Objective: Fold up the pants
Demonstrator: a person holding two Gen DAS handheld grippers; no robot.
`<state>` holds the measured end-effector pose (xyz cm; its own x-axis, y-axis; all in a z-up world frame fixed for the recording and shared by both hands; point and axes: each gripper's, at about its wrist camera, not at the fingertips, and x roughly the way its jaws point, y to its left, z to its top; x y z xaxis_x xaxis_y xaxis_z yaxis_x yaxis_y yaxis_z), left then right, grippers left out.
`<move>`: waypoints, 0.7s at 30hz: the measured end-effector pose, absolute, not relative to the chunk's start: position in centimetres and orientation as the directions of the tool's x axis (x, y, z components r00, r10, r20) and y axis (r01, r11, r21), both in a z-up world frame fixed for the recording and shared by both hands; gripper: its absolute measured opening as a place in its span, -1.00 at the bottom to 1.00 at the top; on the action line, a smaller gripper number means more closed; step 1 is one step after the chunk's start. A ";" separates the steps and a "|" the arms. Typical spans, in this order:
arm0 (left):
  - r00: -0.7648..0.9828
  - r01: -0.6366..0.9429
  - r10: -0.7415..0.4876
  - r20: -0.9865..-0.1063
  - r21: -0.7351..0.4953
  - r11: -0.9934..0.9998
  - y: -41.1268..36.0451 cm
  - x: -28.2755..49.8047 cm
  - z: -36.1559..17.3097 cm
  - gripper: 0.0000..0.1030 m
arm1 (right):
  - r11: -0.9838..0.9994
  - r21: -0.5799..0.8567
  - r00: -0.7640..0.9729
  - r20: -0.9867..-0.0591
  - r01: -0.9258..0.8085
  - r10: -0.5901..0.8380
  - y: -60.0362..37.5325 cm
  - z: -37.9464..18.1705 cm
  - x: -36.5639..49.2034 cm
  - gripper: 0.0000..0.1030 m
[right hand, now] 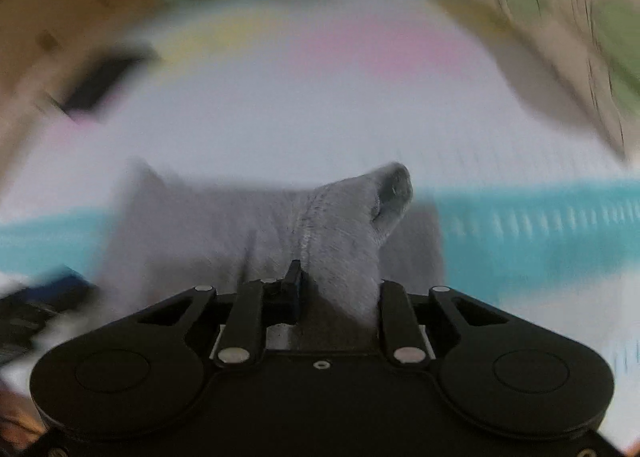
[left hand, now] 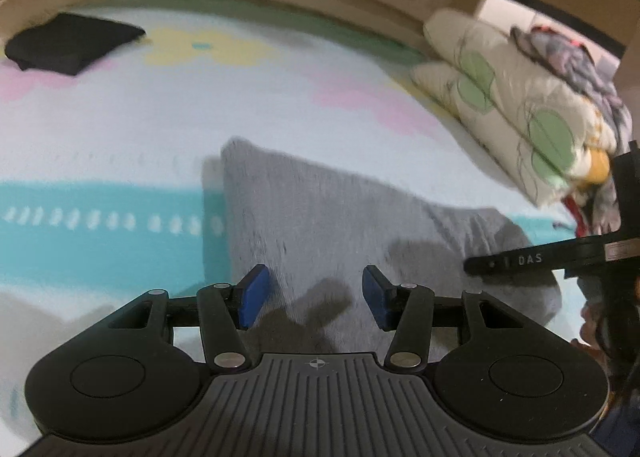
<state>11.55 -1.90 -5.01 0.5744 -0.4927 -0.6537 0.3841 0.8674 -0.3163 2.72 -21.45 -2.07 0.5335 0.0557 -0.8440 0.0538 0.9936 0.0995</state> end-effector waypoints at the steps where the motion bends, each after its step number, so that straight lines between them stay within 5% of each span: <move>1: 0.569 0.391 -0.488 -0.662 -0.305 0.869 -2.0 11.4 -5.2 -0.03 | 0.995 0.079 0.521 -0.853 0.061 0.036 -21.5 -3.1 2.8 -0.27; 7: 0.555 0.401 -0.458 -0.694 -0.259 0.879 -2.1 10.5 -5.8 -0.03 | 0.998 -0.048 0.622 -0.781 0.044 -0.065 -21.0 -0.8 0.3 0.07; 8: 0.551 0.400 -0.452 -0.701 -0.254 0.881 -2.2 10.3 -5.9 -0.02 | 0.998 -0.044 0.635 -0.770 0.040 -0.060 -20.9 -0.5 -0.1 0.25; 9: 0.546 0.401 -0.440 -0.713 -0.239 0.884 -2.2 9.9 -6.1 0.00 | 0.999 -0.030 0.634 -0.772 0.033 -0.044 -20.9 -0.6 -0.3 0.48; 13: 0.562 0.373 -0.386 -0.731 -0.192 0.908 -2.3 8.9 -6.7 0.11 | 0.997 -0.081 0.549 -0.833 -0.001 -0.067 -20.0 -3.1 0.2 0.56; 16: 0.561 0.350 -0.361 -0.745 -0.182 0.919 -2.4 9.0 -6.6 0.19 | 0.994 -0.076 0.562 -0.820 0.078 -0.106 -20.7 -4.1 -0.5 0.94; 21: 0.529 0.244 -0.367 -0.765 -0.277 0.929 -1.3 10.1 -7.4 0.48 | 0.990 0.022 0.549 -0.834 0.141 -0.060 -22.5 -4.6 -0.6 0.97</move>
